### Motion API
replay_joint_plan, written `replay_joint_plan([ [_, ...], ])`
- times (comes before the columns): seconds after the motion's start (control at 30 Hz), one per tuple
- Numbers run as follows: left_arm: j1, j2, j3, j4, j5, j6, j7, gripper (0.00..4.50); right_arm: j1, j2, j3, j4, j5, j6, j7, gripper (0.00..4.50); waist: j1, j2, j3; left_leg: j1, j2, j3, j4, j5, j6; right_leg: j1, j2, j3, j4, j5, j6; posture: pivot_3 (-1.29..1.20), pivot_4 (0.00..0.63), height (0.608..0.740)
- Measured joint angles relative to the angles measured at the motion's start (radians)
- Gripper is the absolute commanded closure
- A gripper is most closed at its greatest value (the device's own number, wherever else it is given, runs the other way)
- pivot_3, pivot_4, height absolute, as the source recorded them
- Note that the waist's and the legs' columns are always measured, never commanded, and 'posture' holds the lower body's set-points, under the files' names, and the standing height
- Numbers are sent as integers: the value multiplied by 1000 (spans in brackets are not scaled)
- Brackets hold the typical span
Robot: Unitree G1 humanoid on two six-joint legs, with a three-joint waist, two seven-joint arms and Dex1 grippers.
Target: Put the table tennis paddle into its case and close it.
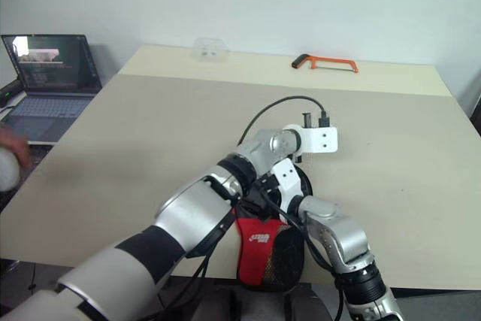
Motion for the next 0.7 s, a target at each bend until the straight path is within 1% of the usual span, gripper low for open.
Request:
replay_joint_plan([
  [0.2, 16, 4, 10, -9, -23, -14, -187, 4016, 2, -1, -1, 7, 9, -3, 12, 0, -1, 2, -1, 1, 0, 0, 0, 0, 0, 0, 0, 0, 0, 0, 0, 0, 150, 740],
  [0.3, 27, 8, 19, -21, -44, -14, -259, 2963, 1, 0, -1, 11, 10, -6, 18, 0, -2, 2, -1, 1, 0, 0, 0, 0, 0, 0, 0, 0, 0, 0, 0, 0, 150, 740],
  [0.37, 32, 9, 32, -23, -59, -12, -293, 2162, -3, 0, 0, 15, 11, -6, 20, 0, -2, 2, -2, 1, 0, 0, 0, 0, 0, 0, 0, 0, 0, 0, 0, 0, 150, 740],
  [0.43, 33, 11, 39, -23, -68, -11, -310, 1482, -7, 0, 0, 21, 11, -7, 22, 0, -3, 2, -2, 1, 0, 0, 0, 0, 0, 0, 0, 0, 1, 0, 0, 0, 150, 740],
  [0.5, 34, 13, 45, -23, -74, -8, -313, 687, -12, 0, 0, 28, 11, -7, 25, 0, -3, 2, -2, 2, 0, 0, 0, 0, 0, 1, 0, 0, 1, 0, 0, 0, 150, 740],
  [0.57, 34, 19, 49, -23, -80, -7, -328, 30, -20, 1, 0, 37, 12, -7, 29, 0, -5, 2, -1, 2, 0, 0, 0, 0, 0, 1, 1, 0, 2, 0, 0, 0, 150, 740],
  [0.7, 34, 37, 49, -28, -82, -22, -324, 30, -38, 3, 0, 58, 13, -7, 38, 0, -10, 2, -1, 2, 0, 0, 0, 0, 0, 1, 1, 0, 2, 0, 0, 0, 150, 740],
])
